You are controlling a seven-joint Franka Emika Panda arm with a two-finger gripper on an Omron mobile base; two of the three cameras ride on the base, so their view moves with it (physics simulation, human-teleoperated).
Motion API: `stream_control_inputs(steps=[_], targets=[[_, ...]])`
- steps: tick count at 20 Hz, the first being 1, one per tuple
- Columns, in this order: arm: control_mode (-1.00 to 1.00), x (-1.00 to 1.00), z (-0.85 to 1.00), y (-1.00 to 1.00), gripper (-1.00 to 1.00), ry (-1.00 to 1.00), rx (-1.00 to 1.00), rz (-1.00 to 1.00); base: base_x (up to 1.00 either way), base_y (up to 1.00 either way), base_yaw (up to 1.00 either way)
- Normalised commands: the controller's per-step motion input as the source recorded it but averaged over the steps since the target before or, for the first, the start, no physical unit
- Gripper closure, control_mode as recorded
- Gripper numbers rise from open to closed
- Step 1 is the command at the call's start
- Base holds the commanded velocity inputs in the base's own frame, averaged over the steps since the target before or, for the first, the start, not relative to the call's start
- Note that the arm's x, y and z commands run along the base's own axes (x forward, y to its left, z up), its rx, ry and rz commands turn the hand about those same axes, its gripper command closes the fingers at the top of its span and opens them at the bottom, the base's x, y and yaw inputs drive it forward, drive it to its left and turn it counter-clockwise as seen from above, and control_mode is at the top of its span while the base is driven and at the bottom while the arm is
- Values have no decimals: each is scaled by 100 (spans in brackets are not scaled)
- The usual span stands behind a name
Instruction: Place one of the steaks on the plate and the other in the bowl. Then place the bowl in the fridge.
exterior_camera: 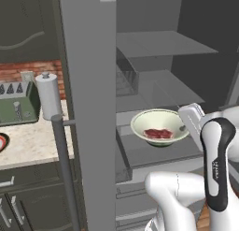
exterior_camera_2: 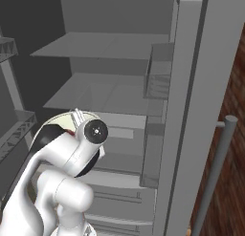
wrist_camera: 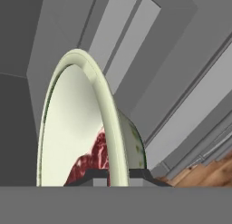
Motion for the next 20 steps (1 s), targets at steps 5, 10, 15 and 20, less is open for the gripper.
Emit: stream_control_inputs(steps=[5,10,15,20], targets=[[-100,4,7,0,100,-11,1,-7,0,0,0],[-100,1,31,0,100,-2,4,-19,0,0,0],[-100,29,20,2,100,0,2,-22,0,0,0],[-100,50,4,-3,100,11,3,-15,0,0,0]])
